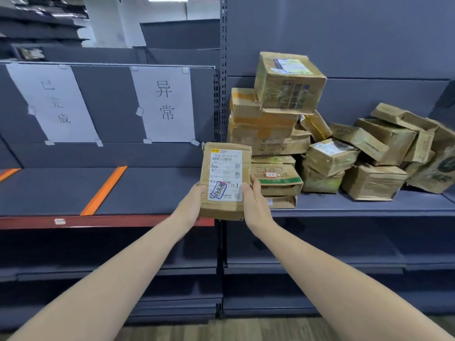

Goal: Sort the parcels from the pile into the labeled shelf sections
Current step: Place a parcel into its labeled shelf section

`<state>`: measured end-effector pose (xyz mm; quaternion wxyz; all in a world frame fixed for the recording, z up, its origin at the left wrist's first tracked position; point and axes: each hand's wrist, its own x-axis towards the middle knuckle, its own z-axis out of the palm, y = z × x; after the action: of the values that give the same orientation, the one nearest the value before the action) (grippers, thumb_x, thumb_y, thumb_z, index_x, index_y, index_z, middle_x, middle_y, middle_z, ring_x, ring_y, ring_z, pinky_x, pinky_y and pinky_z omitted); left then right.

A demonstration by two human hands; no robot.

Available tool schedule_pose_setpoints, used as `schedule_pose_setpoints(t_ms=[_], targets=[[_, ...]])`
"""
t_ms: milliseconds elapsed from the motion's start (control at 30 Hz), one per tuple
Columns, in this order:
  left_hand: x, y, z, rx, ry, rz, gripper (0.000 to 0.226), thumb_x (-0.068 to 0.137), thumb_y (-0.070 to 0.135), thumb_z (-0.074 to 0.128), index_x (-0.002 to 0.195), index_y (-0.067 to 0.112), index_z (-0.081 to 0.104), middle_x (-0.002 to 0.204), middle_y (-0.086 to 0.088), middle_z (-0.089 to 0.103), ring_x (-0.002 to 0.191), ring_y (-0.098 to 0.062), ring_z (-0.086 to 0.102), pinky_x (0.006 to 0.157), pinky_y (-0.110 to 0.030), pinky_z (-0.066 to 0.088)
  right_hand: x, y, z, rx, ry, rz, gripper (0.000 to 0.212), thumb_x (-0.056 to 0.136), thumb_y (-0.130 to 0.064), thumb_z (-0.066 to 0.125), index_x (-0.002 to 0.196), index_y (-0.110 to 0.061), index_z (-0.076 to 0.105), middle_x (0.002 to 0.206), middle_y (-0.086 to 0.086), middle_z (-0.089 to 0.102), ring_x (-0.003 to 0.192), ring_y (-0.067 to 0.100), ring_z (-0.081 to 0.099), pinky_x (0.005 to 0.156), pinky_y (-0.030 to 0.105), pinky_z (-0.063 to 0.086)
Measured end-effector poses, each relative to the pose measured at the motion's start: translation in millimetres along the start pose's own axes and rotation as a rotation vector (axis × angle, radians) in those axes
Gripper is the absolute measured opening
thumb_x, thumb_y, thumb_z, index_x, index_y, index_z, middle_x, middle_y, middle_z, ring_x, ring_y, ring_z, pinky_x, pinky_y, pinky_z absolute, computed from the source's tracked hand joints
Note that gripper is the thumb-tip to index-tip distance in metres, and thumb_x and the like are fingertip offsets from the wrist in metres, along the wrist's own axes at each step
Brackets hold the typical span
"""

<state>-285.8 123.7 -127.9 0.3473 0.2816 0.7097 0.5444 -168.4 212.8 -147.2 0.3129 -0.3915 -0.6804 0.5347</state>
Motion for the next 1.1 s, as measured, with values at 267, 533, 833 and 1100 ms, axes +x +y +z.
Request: schedule_pose_setpoints(t_ms=[267,533,833,1100], targets=[[16.6,-7.7,-60.4,-0.028,0.088,-0.032,0.038,0.102,0.035,0.029,0.128,0.029,0.055,0.106,0.008,0.068,0.085,-0.002,0.057,0.069,-0.018,0.037,14.7,-12.8,63.3,-0.023,-0.066,-0.034,0.05,0.103,-0.039,0.027,0.152,-0.038,0.017,0.136,-0.005,0.054,0.116,0.017,0.048,0.094,0.032,0.035],[42.3,-8.8,-94.1,-0.002,0.165,-0.089,0.037,0.101,0.038,0.029,0.123,0.03,0.057,0.116,0.003,0.067,0.11,-0.017,0.056,0.097,-0.032,0.036,44.5,-20.0,101.9,-0.072,-0.109,-0.08,0.05,0.103,-0.034,0.028,0.152,-0.036,0.018,0.131,-0.007,0.055,0.109,0.017,0.049,0.087,0.031,0.032],[70.5,-12.5,-125.3,-0.011,0.244,-0.17,0.034,0.1,0.041,0.028,0.114,0.036,0.059,0.123,0.0,0.065,0.122,-0.023,0.052,0.113,-0.044,0.032,83.1,-16.8,145.3,-0.083,-0.193,-0.093,0.049,0.101,-0.038,0.028,0.15,-0.042,0.021,0.131,-0.005,0.059,0.11,0.018,0.054,0.089,0.035,0.039],[84.2,-21.8,-175.6,-0.079,0.321,-0.173,0.037,0.102,0.036,0.029,0.12,0.032,0.061,0.11,0.003,0.069,0.108,-0.019,0.06,0.108,-0.042,0.038,91.4,-30.9,202.8,-0.095,-0.252,-0.082,0.05,0.096,-0.044,0.025,0.145,-0.048,0.021,0.125,-0.008,0.061,0.109,0.02,0.056,0.095,0.043,0.045]])
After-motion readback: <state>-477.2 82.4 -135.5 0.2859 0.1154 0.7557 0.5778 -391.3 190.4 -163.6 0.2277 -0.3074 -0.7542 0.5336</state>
